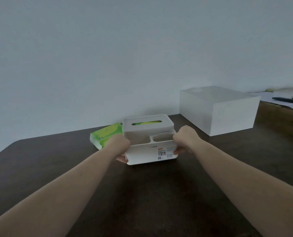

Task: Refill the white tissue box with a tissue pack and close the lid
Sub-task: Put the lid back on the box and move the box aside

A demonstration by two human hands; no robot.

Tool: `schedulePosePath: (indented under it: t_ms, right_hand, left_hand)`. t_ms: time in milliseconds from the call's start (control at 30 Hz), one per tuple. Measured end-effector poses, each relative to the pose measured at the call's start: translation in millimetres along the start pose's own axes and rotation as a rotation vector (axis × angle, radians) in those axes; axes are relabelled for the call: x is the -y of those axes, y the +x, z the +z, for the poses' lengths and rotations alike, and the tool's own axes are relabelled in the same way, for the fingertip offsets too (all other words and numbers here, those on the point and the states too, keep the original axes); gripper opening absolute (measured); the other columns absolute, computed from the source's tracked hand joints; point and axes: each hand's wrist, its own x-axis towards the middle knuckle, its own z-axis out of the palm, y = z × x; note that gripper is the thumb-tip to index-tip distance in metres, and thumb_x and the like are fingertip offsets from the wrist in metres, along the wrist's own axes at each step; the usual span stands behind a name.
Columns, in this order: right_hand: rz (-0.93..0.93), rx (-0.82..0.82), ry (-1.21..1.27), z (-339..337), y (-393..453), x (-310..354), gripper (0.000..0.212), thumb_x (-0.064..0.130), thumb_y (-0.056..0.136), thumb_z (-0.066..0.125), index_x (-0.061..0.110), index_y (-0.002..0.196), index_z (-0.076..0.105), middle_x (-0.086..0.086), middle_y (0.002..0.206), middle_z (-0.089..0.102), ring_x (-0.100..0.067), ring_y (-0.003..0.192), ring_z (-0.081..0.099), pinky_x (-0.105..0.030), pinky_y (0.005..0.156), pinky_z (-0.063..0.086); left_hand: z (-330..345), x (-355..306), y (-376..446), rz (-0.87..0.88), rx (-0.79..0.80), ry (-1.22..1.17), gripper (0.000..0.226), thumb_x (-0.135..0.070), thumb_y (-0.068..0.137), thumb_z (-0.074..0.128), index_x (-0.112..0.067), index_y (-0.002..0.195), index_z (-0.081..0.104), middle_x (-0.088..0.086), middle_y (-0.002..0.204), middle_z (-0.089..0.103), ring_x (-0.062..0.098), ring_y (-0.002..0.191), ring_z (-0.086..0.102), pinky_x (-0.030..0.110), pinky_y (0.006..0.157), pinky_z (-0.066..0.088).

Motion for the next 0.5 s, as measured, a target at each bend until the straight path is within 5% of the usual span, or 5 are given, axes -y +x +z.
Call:
schedulePosePath:
  t_ms: [133, 233, 400, 500]
  right_hand:
    - [0.031, -0.026, 0.069, -13, 23, -4, 0.017, -0.003, 0.090, 0.045, 0.000, 0.074, 0.050, -0.025, 0.084, 0.062, -0.041, 0.067, 0.072, -0.049, 0.066, 0.062]
    - [0.041, -0.049, 0.081, -21, 43, -6, 0.020, -0.001, 0.091, 0.048, 0.005, 0.071, 0.048, -0.020, 0.087, 0.062, -0.041, 0.081, 0.073, -0.037, 0.052, 0.061]
    - [0.032, -0.159, 0.080, -27, 83, -5, 0.018, 0.000, 0.086, 0.046, -0.006, 0.096, 0.060, -0.011, 0.058, 0.054, -0.042, 0.068, 0.072, -0.052, 0.073, 0.060]
    - [0.035, -0.224, 0.063, -29, 106, -2, 0.016, 0.002, 0.086, 0.048, 0.003, 0.072, 0.056, -0.009, 0.058, 0.052, -0.033, 0.053, 0.067, -0.048, 0.072, 0.062]
  left_hand:
    - [16, -22, 21, 0.014, 0.028, 0.008, 0.030, -0.007, 0.095, 0.042, -0.011, 0.065, 0.041, 0.012, 0.069, 0.054, 0.028, 0.055, 0.061, 0.033, 0.055, 0.060]
    - [29, -35, 42, 0.039, 0.021, 0.001, 0.029, -0.006, 0.093, 0.044, -0.011, 0.064, 0.042, 0.012, 0.070, 0.056, 0.027, 0.055, 0.061, 0.034, 0.057, 0.062]
    - [58, -52, 79, 0.048, -0.024, -0.058, 0.015, -0.005, 0.083, 0.044, -0.003, 0.074, 0.055, 0.019, 0.073, 0.062, 0.040, 0.069, 0.070, 0.043, 0.066, 0.062]
    - [73, -61, 103, 0.044, -0.048, -0.084, 0.025, -0.005, 0.078, 0.043, 0.005, 0.087, 0.063, 0.018, 0.063, 0.061, 0.041, 0.068, 0.072, 0.044, 0.067, 0.061]
